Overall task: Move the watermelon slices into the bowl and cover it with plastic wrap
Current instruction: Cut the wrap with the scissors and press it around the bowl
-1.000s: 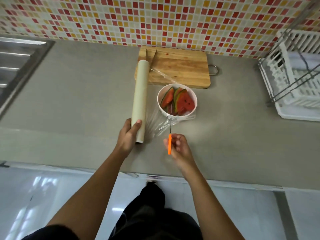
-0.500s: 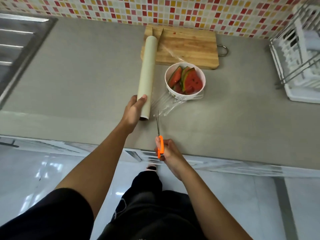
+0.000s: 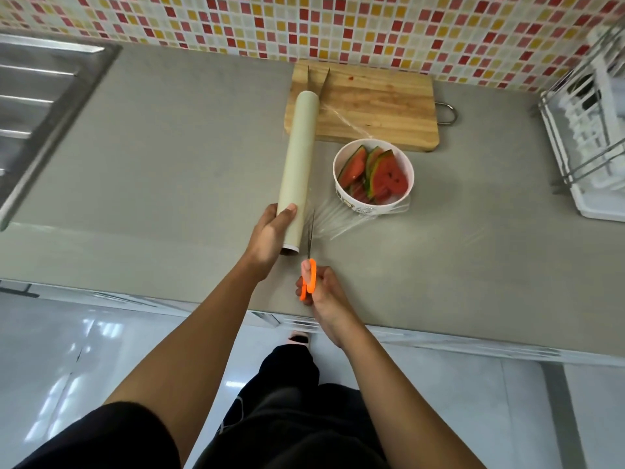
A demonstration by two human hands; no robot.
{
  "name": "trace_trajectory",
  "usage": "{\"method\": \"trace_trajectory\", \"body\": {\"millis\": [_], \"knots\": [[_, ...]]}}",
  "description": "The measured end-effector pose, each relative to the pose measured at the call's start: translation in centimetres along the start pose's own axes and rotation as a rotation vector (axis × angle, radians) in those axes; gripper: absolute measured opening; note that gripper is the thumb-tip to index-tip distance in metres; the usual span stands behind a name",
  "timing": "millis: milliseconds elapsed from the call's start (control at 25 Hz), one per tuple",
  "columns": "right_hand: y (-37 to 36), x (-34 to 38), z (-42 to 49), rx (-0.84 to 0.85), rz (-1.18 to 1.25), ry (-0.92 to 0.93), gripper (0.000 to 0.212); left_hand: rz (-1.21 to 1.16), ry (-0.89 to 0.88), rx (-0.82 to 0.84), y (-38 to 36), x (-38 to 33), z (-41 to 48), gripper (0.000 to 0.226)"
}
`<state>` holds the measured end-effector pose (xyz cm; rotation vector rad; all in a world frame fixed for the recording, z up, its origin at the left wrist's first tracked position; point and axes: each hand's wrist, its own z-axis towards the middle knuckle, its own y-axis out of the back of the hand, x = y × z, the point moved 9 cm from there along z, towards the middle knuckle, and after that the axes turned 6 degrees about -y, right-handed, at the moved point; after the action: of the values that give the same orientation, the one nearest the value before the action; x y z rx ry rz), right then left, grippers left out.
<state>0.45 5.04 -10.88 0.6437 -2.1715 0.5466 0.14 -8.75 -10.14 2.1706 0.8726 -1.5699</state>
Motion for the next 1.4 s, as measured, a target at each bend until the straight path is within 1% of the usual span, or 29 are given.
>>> {"method": "trace_trajectory", "body": {"millis": [160,400,560,680,880,920,1040,1080,1200,1280,1400], "knots": [[0.4,0.4,0.2,-0.02,0.0,0.031,0.02,0.003,-0.027,0.005,-0.1,-0.3,-0.1,0.035],[1.0,0.3,0.2,0.003,0.023,0.062,0.011,-0.001,-0.065,-0.002,-0.2,-0.6,-0.1,0.031],[0.6,0.9,0.9,0.003,-0.013,0.018,0.022,0.028,-0.069,-0.008,0.1,-0.8,-0.1,0.04],[0.6,1.9,1.9,-0.004,-0.019,0.035,0.029,0.043,-0.073,-0.004,0.2,-0.8,-0.3,0.042],[1.3,2.5,2.7,-0.01,-0.02,0.085,0.021,0.012,-0.071,0.007,0.0,-0.7,-0.5,0.043],[1.3,2.6,3.0,-0.008,-0.012,0.081,0.023,0.004,-0.064,0.009,0.0,-0.5,-0.5,0.043],[1.6,3.3,3.9,-0.034,-0.003,0.069,0.041,-0.002,-0.052,0.008,0.0,-0.3,-0.4,0.042],[1.7,3.5,4.3,-0.037,0.009,0.075,0.041,0.001,-0.056,0.008,0.0,-0.3,-0.4,0.042],[1.9,4.1,5.4,-0.036,0.037,0.1,0.026,0.003,-0.087,0.014,0.0,-0.6,-0.4,0.036],[1.8,4.8,6.0,-0.036,0.021,0.112,0.022,-0.002,-0.086,0.016,0.0,-0.6,-0.5,0.034],[1.7,5.6,7.1,-0.028,-0.001,0.122,0.018,0.001,-0.076,0.019,0.1,-0.4,-0.6,0.04]]}}
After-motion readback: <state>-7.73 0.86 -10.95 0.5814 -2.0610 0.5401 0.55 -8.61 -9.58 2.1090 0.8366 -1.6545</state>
